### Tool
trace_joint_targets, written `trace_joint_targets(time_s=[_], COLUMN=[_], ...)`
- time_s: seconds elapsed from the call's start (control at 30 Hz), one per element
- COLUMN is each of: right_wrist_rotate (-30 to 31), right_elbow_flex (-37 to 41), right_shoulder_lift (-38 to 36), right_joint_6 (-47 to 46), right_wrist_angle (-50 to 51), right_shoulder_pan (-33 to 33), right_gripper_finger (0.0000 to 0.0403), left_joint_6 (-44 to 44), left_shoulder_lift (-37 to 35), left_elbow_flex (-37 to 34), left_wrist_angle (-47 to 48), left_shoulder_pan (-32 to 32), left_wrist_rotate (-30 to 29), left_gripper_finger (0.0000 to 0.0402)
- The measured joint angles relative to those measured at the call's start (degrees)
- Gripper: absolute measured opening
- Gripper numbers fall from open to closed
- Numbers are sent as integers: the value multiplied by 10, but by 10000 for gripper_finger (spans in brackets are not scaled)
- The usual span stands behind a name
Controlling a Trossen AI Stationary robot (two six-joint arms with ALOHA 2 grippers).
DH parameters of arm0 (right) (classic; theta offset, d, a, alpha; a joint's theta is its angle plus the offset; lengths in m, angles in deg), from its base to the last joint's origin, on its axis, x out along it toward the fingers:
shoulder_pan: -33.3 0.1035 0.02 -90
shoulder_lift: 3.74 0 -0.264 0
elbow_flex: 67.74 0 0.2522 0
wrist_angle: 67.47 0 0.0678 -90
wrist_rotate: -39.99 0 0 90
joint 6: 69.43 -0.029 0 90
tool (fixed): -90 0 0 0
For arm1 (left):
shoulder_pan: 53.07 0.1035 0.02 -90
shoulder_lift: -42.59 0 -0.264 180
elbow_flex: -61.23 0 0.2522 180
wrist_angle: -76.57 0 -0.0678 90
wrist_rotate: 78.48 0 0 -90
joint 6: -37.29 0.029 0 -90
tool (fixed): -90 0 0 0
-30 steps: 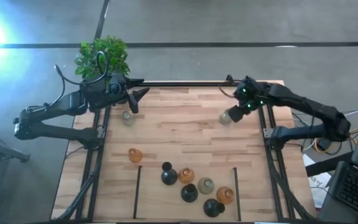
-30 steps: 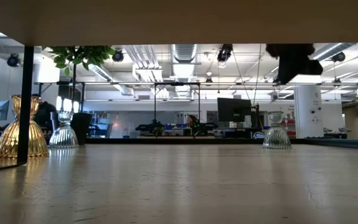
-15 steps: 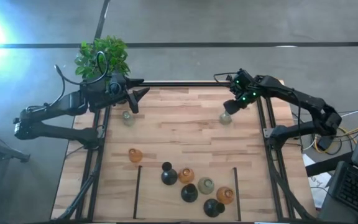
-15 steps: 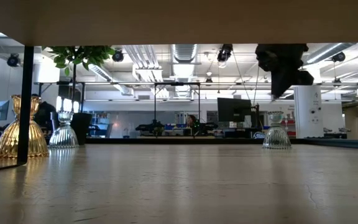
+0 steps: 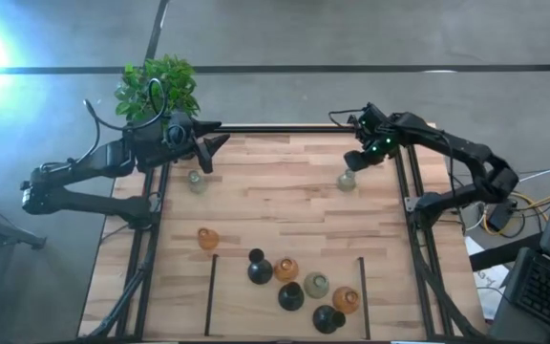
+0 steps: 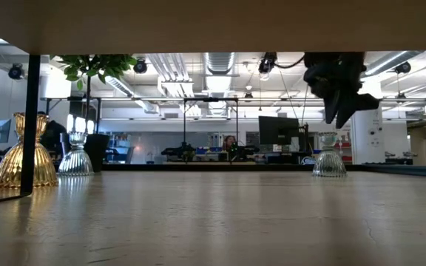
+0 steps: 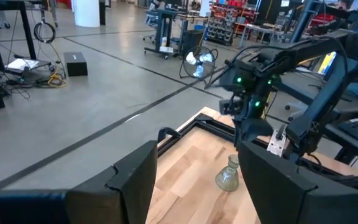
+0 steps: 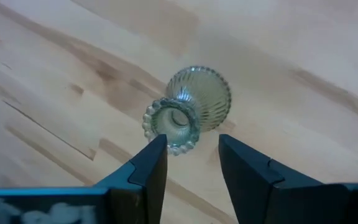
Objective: Pick & Place candle stick holders
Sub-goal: Put the right transparent glass candle holder on the shelf
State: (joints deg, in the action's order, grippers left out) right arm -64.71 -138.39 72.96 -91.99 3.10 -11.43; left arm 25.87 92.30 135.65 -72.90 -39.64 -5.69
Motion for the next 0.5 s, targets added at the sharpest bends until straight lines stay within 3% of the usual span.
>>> trace_joint_targets(time_s=[0.5], right_wrist_rotate=[-2], right_elbow_flex=[0], right_shoulder_lift=[87], right_joint_6=[-4], right_wrist_angle=[-13], right_shoulder_pan=[1], right_gripper_finger=[115], left_joint_6=[17], left_shoulder_lift=[0], left_elbow_flex=[0], left_wrist_angle=[0], left_shoulder_pan=[0], left_wrist_rotate=[17], left_gripper_finger=[229])
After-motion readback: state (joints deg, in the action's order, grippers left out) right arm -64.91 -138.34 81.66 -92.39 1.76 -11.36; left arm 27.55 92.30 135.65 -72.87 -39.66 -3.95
